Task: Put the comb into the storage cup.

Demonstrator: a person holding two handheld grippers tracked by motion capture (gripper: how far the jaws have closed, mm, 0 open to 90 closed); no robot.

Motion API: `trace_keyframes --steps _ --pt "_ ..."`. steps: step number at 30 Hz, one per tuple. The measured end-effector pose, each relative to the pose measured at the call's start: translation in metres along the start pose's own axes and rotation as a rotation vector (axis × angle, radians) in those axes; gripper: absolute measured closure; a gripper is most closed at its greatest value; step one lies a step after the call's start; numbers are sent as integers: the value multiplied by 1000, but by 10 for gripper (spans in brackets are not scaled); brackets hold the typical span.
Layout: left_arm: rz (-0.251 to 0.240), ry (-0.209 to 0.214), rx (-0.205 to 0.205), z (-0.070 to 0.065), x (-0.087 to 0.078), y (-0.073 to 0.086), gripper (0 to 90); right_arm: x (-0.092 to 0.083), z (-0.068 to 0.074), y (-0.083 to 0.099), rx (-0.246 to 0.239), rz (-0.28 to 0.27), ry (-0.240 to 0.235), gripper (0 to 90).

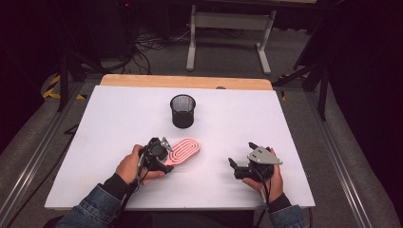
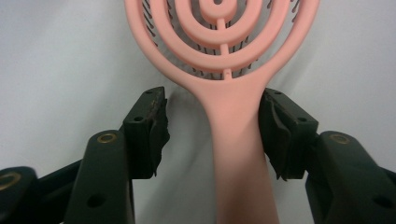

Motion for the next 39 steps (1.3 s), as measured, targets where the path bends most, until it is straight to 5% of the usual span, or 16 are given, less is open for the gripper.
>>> trace_keyframes --steps 9,22,29,33,39 --pt "-32 0 42 -4 -2 -1 676 0 0 0 1 -2 -6 91" --pt "-103 -43 80 -8 -3 2 700 0 0 0 -1 -3 -10 91" --pt "-188 -120 84 -7 -12 4 702 -1 1 -1 0 -12 -7 92" --pt "-244 -182 80 -7 -16 4 702 -4 0 -5 30 -57 -13 95" --pt "-285 -205 72 -5 -17 4 702 -12 -2 -12 81 -132 -23 96"
Point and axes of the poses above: each handheld gripper's, and its own axes: x roughly forward along the jaws, y roughly out of its underside, z roughly to its left, the point moved 3 cm from there along x, roughly forward along the jaws, and after that the axes turned 14 degrees about -y, right-handed, at the moved point
